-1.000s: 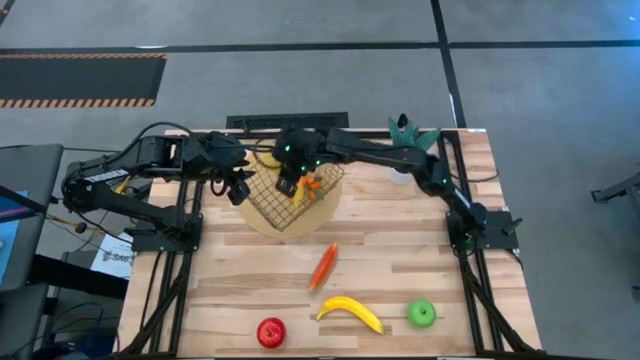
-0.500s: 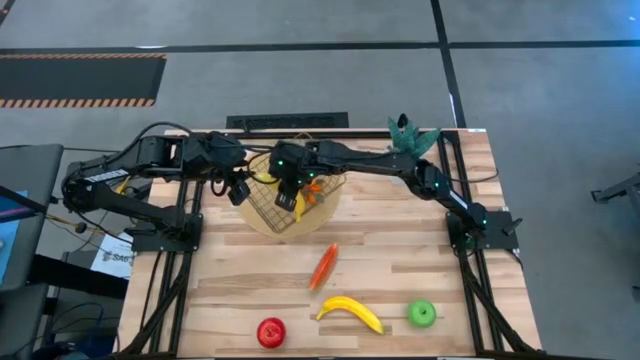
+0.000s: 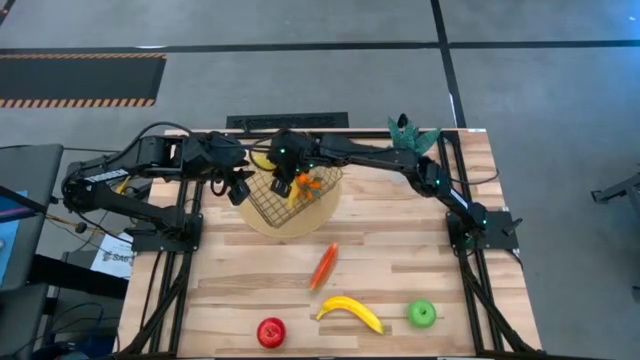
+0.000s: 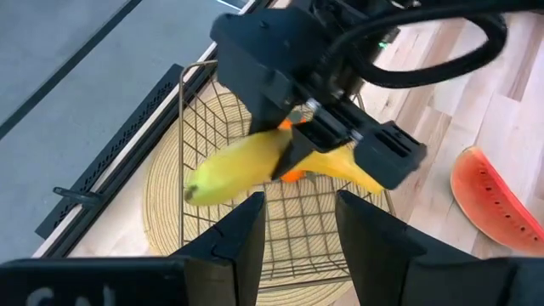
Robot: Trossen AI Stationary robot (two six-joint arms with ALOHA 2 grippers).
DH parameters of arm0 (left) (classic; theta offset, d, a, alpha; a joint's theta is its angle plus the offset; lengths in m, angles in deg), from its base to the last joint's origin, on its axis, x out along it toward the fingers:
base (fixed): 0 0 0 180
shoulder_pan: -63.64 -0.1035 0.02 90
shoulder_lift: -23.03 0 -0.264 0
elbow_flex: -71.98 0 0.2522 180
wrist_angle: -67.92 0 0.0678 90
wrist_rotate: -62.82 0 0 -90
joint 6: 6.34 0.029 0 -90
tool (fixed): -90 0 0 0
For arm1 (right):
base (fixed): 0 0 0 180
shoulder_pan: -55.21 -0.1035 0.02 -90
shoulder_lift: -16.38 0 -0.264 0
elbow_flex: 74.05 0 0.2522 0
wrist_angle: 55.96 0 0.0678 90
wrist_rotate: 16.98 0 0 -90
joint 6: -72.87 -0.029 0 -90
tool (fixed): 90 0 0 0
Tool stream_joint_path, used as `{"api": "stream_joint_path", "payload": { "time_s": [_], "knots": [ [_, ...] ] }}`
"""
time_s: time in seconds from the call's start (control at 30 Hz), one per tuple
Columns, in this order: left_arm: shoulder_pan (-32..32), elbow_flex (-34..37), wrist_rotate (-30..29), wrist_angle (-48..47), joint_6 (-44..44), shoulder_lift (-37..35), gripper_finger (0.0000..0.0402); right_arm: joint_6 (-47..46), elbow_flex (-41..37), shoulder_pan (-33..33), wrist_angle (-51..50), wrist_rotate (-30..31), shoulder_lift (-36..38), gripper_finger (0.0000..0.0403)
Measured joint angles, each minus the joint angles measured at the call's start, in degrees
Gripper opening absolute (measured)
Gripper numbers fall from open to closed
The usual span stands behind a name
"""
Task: Build produce basket
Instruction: Put the top yellow banana into the wire basket
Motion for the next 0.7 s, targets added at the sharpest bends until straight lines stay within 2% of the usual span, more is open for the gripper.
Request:
{"api": "stream_joint_path", "payload": {
  "time_s": [0.33, 0.47, 0.7],
  "knots": [
    [0.01, 0.0, -0.03, 0.0, -0.18, 0.0, 0.0132, -1.2, -0.36, 0.95, -2.23, 3.31, 0.0, 0.0114],
    [0.01, 0.0, -0.03, 0.0, -0.18, 0.0, 0.0132, -1.32, -2.58, 0.95, -2.83, 5.87, -0.03, 0.0114],
    [0.01, 0.0, -0.03, 0.0, -0.27, 0.0, 0.0132, -1.76, -5.92, 1.81, -3.03, 6.06, -0.15, 0.0114]
  ]
}}
